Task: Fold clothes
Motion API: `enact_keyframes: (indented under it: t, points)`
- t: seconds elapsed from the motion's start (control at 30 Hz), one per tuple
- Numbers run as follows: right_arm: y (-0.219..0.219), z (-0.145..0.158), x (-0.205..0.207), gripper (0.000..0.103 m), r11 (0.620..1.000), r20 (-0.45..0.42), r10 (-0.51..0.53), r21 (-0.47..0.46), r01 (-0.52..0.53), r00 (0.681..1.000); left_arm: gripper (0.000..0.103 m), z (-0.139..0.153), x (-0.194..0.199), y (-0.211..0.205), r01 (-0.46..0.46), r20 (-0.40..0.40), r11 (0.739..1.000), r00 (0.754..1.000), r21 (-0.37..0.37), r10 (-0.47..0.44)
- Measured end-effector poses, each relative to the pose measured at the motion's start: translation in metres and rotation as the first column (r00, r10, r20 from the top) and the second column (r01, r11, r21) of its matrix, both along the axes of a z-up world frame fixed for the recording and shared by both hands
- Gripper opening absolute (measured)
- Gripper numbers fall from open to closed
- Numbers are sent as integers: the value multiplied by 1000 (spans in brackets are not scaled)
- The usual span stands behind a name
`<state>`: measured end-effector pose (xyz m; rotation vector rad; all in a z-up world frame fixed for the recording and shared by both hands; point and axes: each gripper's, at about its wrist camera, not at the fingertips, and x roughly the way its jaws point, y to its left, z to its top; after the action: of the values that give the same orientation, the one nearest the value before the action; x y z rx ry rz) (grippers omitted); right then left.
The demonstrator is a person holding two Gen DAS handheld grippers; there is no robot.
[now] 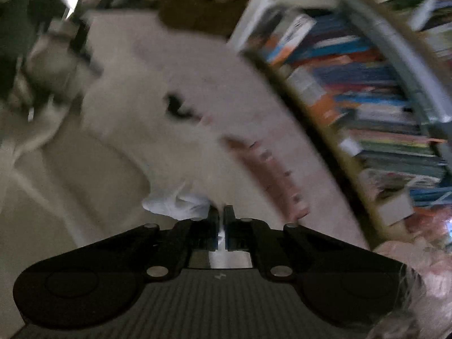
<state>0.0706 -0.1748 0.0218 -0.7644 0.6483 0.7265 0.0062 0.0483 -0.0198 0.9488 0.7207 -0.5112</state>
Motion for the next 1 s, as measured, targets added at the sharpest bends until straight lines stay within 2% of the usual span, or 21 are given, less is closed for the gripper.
enact_keyframes:
  t: [0.2, 0.33, 0.43, 0.53, 0.57, 0.6, 0.63, 0.67, 0.7, 0.77, 0.8, 0.9, 0.97, 1.0]
  points:
    - [-7, 13, 4, 4, 998, 65, -61, 38, 58, 996, 49, -21, -9, 1, 24, 36, 988, 999, 149, -30]
    - [-17, 15, 10, 4, 991, 69, -118, 74, 113, 991, 52, -27, -11, 4, 41, 77, 982, 996, 183, -55]
    - [-21, 15, 9, 4, 987, 35, -132, 102, 127, 991, 51, -30, -9, 4, 19, 133, 983, 990, 182, -44]
    - [-20, 5, -5, 5, 996, -14, -57, 61, 58, 998, 36, -17, -8, 15, -23, 154, 995, 988, 99, 8]
    - [-20, 1, -10, 12, 998, -28, -32, 45, 33, 999, 32, -12, -7, 19, -37, 159, 997, 987, 71, 26]
    - [-18, -6, -17, 31, 1000, -21, -1, 3, 1, 1000, 29, -8, -7, 23, -51, 165, 998, 985, 43, 43]
    - [-17, -13, -24, 41, 999, -14, 31, -41, -31, 999, 25, -1, -4, 28, -76, 169, 997, 983, 3, 75]
    - [-15, -21, -33, 45, 993, 0, 68, -96, -68, 998, 20, 6, -2, 34, -102, 171, 994, 979, -37, 107]
    - [-14, -30, -40, 45, 983, 12, 105, -152, -102, 994, 17, 10, 2, 38, -123, 177, 990, 975, -66, 133]
    - [-11, -50, -52, 45, 955, 43, 161, -258, -144, 986, 5, 24, 8, 47, -169, 180, 976, 964, -140, 193]
    - [-10, -56, -56, 45, 946, 69, 178, -286, -152, 982, 3, 29, 10, 50, -184, 179, 968, 960, -168, 214]
    - [-5, -70, -61, 45, 932, 149, 203, -332, -145, 968, 2, 50, 13, 61, -227, 187, 937, 941, -267, 281]
    - [1, -75, -62, 45, 932, 194, 212, -336, -138, 958, 2, 64, 17, 71, -262, 180, 906, 925, -331, 333]
    - [4, -78, -63, 46, 930, 216, 218, -340, -136, 952, 2, 66, 17, 73, -265, 182, 905, 924, -331, 337]
